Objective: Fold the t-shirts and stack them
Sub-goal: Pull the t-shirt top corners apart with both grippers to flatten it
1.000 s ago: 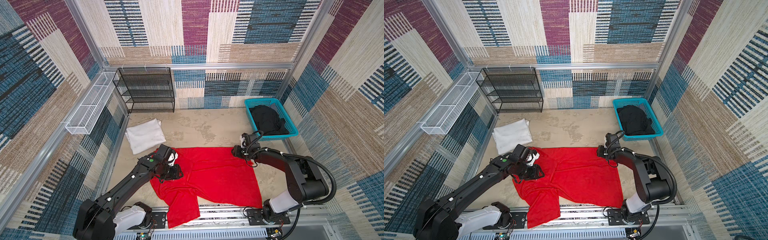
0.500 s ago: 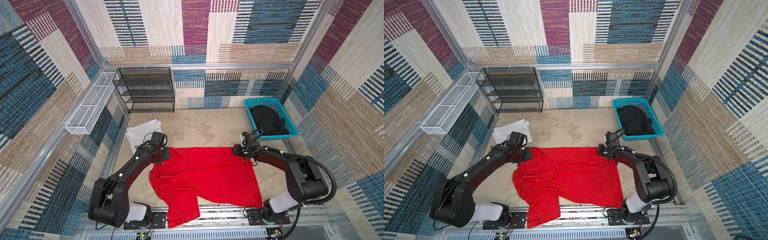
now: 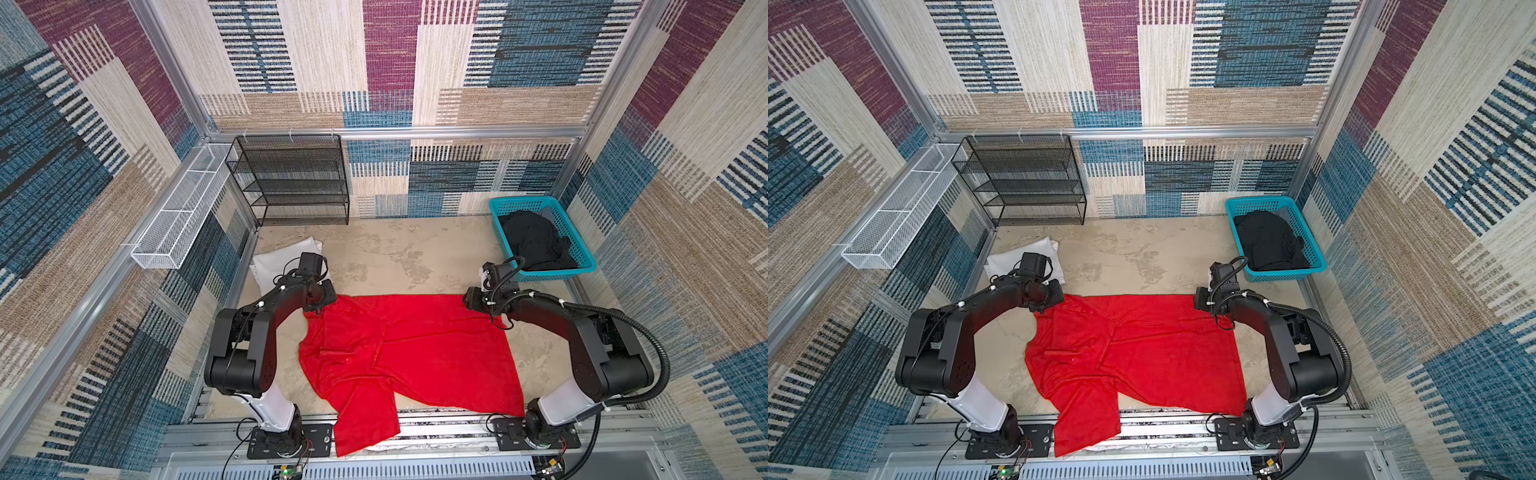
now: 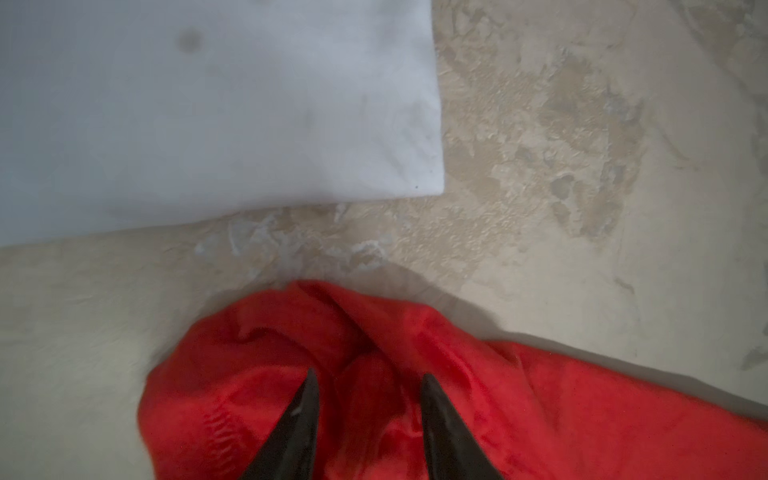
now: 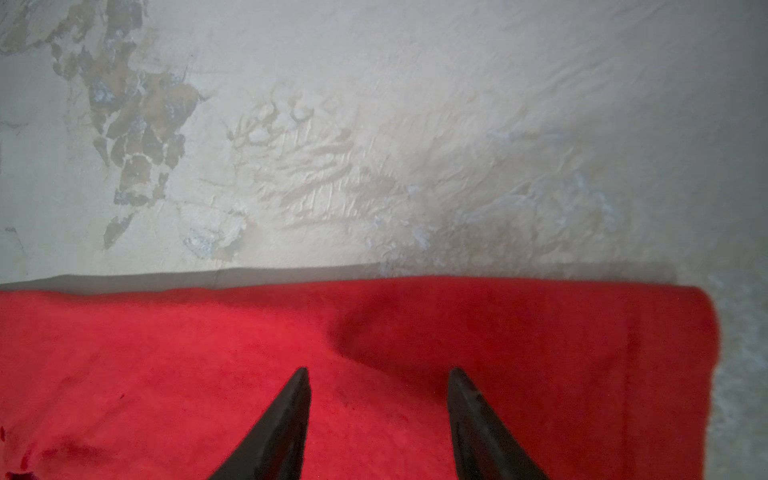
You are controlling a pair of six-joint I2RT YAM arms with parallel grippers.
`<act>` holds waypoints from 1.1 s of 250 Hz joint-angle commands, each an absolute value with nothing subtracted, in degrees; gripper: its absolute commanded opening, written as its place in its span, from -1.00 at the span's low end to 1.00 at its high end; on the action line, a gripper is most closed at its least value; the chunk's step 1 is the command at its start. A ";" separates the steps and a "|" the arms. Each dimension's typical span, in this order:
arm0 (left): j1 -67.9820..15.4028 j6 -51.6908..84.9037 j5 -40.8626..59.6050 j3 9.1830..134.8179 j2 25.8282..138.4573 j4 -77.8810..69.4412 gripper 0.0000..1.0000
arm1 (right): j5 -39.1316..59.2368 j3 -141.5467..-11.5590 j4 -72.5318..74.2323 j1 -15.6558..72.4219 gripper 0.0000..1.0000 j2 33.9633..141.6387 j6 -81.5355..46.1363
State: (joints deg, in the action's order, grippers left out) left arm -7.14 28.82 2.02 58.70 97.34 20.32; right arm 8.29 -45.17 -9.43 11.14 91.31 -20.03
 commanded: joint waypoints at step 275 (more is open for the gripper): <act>-4.39 27.97 -3.35 56.55 94.56 19.44 0.04 | 2.55 -49.75 -13.39 6.65 0.22 91.82 -16.13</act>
